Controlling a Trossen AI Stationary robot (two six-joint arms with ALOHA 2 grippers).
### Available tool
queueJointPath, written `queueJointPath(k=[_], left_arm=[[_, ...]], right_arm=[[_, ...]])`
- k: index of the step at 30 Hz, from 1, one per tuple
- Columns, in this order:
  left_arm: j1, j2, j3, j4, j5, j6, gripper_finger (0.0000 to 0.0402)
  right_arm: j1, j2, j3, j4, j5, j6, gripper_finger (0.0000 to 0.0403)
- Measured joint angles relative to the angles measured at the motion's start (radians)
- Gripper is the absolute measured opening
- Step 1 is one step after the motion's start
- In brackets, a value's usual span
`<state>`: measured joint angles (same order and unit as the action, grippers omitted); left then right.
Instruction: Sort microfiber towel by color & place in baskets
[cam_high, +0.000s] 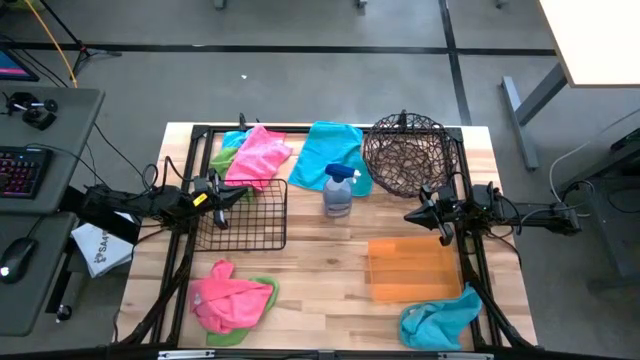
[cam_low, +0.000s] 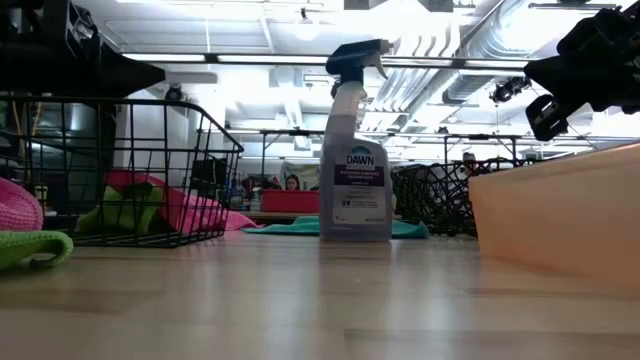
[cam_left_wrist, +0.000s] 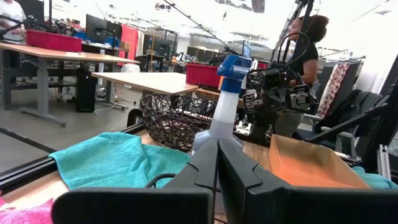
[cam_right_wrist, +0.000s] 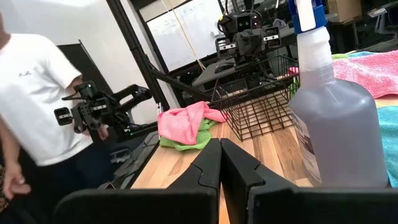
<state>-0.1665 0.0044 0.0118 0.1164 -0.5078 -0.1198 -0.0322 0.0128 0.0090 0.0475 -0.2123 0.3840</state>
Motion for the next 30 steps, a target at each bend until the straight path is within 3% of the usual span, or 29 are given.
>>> queueJointPath(k=[4, 9, 13, 16, 20, 24, 30], left_arm=[[0.001, 0.0, 0.0, 0.062, 0.001, -0.027, 0.0], [0.003, 0.008, 0.001, 0.314, 0.037, -0.348, 0.0], [0.019, 0.086, 0.006, 0.494, -0.045, -0.518, 0.0], [0.032, 0.206, 0.076, 0.525, -0.07, -0.547, 0.0], [0.032, 0.471, 0.257, 0.529, -0.103, -0.431, 0.0], [0.039, 0.738, 0.491, 0.509, -0.21, -0.125, 0.0], [0.075, 0.928, 0.786, 0.393, -0.529, 0.146, 0.0]], right_arm=[[0.0, 0.0, 0.0, 0.0, 0.0, 0.0, 0.0], [0.0, 0.0, 0.0, 0.0, 0.0, 0.0, 0.0], [0.0, 0.0, 0.0, 0.0, 0.0, 0.0, 0.0], [0.0, 0.0, 0.0, 0.0, 0.0, 0.0, 0.0], [0.0, 0.001, 0.0, 0.0, 0.0, 0.0, 0.0], [0.0, 0.001, 0.0, 0.0, 0.0, 0.0, 0.0], [0.0, 0.001, 0.0, 0.0, 0.0, 0.0, 0.0]])
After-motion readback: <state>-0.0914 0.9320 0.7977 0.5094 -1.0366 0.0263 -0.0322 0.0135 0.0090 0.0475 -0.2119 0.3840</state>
